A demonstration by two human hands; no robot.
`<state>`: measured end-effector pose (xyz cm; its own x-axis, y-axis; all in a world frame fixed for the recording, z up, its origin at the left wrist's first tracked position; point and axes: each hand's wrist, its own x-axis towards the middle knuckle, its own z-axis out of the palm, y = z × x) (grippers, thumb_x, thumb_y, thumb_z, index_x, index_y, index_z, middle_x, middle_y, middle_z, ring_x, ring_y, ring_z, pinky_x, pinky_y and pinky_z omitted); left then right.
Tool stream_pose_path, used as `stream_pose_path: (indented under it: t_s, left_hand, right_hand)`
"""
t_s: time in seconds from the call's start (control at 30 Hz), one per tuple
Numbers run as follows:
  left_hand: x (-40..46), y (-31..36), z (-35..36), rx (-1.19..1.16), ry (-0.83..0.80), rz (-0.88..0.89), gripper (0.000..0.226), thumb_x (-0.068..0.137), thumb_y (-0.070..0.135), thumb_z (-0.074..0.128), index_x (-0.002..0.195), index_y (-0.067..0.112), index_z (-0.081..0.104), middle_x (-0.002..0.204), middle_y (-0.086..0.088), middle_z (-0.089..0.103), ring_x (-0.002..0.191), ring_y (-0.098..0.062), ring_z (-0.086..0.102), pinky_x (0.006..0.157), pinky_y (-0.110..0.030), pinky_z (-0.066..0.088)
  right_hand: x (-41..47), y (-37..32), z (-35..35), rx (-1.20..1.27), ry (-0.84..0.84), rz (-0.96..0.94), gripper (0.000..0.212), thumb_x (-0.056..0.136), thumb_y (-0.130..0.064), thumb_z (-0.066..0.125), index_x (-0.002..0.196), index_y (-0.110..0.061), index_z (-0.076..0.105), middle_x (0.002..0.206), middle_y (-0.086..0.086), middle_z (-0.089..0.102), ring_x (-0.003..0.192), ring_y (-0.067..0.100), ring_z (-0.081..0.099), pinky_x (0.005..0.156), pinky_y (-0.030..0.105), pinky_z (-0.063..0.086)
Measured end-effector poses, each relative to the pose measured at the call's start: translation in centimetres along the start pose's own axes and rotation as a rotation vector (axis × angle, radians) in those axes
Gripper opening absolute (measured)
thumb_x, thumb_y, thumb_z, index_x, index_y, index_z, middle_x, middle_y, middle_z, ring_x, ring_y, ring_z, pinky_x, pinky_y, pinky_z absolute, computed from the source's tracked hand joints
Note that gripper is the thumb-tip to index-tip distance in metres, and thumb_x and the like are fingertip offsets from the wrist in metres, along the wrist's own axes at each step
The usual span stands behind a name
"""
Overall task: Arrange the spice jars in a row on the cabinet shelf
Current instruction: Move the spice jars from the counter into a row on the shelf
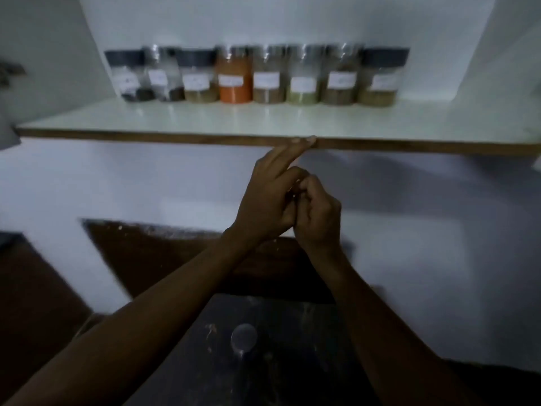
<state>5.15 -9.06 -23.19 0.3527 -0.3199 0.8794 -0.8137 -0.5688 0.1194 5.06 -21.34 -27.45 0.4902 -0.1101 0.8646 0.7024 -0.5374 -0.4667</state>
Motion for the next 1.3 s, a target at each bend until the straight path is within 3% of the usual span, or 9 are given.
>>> stream_pose_path:
  t_s: [0.13, 0.23, 0.37, 0.5, 0.63, 0.73, 1.0, 1.17, 1.3]
  left_hand:
    - [-11.1, -3.8, 0.8, 0.043, -0.188, -0.152, 0.035, 0.068, -0.003, 0.059, 0.098, 0.005, 0.075, 0.14, -0.014, 0.066, 0.138, -0.035, 0.054, 0.118, -0.047, 0.04]
    - [-18.7, -5.3, 2.1, -0.028, -0.45, -0.373, 0.037, 0.065, -0.003, 0.06, 0.096, 0.003, 0.077, 0.123, -0.016, 0.073, 0.125, -0.034, 0.062, 0.108, -0.044, 0.048]
    - [-26.8, -6.8, 3.4, -0.023, -0.776, -0.779, 0.036, 0.076, 0.011, 0.061, 0.109, 0.006, 0.075, 0.121, -0.012, 0.071, 0.122, -0.031, 0.062, 0.104, -0.043, 0.048]
    - [-31.5, -7.1, 4.3, -0.067, -1.021, -0.993, 0.057, 0.089, 0.018, 0.064, 0.145, 0.01, 0.057, 0.145, -0.014, 0.06, 0.133, -0.033, 0.058, 0.112, -0.041, 0.047]
    - [-35.2, -7.3, 5.1, -0.108, -1.173, -1.132, 0.059, 0.097, 0.014, 0.064, 0.152, 0.006, 0.047, 0.148, -0.019, 0.058, 0.133, -0.034, 0.06, 0.112, -0.039, 0.047]
    - [-37.1, -7.3, 5.4, -0.151, -1.171, -1.189, 0.06, 0.097, 0.015, 0.065, 0.153, 0.005, 0.045, 0.144, -0.02, 0.061, 0.131, -0.034, 0.062, 0.111, -0.042, 0.049]
    - [-38.0, -7.0, 3.5, -0.252, -1.01, -1.132, 0.053, 0.095, 0.016, 0.067, 0.145, 0.009, 0.053, 0.14, -0.014, 0.064, 0.129, -0.03, 0.062, 0.11, -0.041, 0.049]
    - [-33.2, -6.8, 1.5, -0.501, -0.75, -1.065, 0.047, 0.092, 0.024, 0.068, 0.134, 0.037, 0.053, 0.12, 0.029, 0.057, 0.109, 0.02, 0.058, 0.11, -0.034, 0.05]
    - [-27.1, -6.1, 0.2, -0.702, -0.582, -0.953, 0.049, 0.09, 0.041, 0.071, 0.136, 0.035, 0.056, 0.13, 0.018, 0.065, 0.119, 0.004, 0.064, 0.102, -0.022, 0.053]
  right_hand:
    - [-11.7, 2.4, 6.5, -0.087, -0.456, 0.36, 0.023, 0.09, -0.018, 0.06, 0.105, -0.006, 0.071, 0.102, 0.015, 0.075, 0.093, 0.034, 0.072, 0.083, 0.04, 0.057]
    - [-18.8, 2.9, 8.8, -0.062, -0.736, 0.688, 0.044, 0.091, -0.023, 0.068, 0.133, -0.011, 0.061, 0.129, 0.012, 0.067, 0.115, 0.029, 0.066, 0.087, 0.025, 0.044]
    - [-25.8, 3.7, 10.5, -0.215, -1.032, 0.623, 0.045, 0.096, -0.019, 0.06, 0.14, -0.007, 0.057, 0.139, 0.011, 0.061, 0.128, 0.029, 0.059, 0.103, 0.031, 0.045]
    - [-28.8, 4.3, 11.2, -0.269, -1.182, 0.724, 0.078, 0.09, -0.03, 0.072, 0.156, -0.01, 0.036, 0.158, 0.013, 0.039, 0.145, 0.033, 0.039, 0.118, 0.042, 0.038]
    - [-31.0, 4.8, 12.5, -0.355, -1.344, 0.749, 0.088, 0.091, -0.035, 0.071, 0.161, -0.012, 0.023, 0.166, 0.014, 0.023, 0.155, 0.036, 0.022, 0.124, 0.049, 0.03]
    - [-33.0, 4.3, 12.8, -0.433, -1.377, 0.753, 0.091, 0.092, -0.039, 0.069, 0.163, -0.016, 0.016, 0.168, 0.013, 0.018, 0.158, 0.037, 0.013, 0.124, 0.053, 0.027]
    - [-32.2, 2.9, 12.2, -0.483, -1.2, 0.837, 0.081, 0.085, -0.038, 0.076, 0.152, -0.021, 0.034, 0.157, 0.009, 0.039, 0.145, 0.033, 0.039, 0.112, 0.049, 0.045]
    - [-25.9, 1.7, 9.5, -0.407, -0.95, 0.85, 0.08, 0.077, -0.055, 0.079, 0.142, -0.026, 0.042, 0.137, 0.0, 0.056, 0.125, 0.02, 0.057, 0.103, 0.043, 0.052]
    - [-18.6, 0.2, 6.3, -0.305, -0.807, 0.773, 0.055, 0.074, -0.064, 0.074, 0.114, -0.036, 0.05, 0.106, -0.016, 0.058, 0.098, 0.007, 0.062, 0.079, 0.027, 0.051]
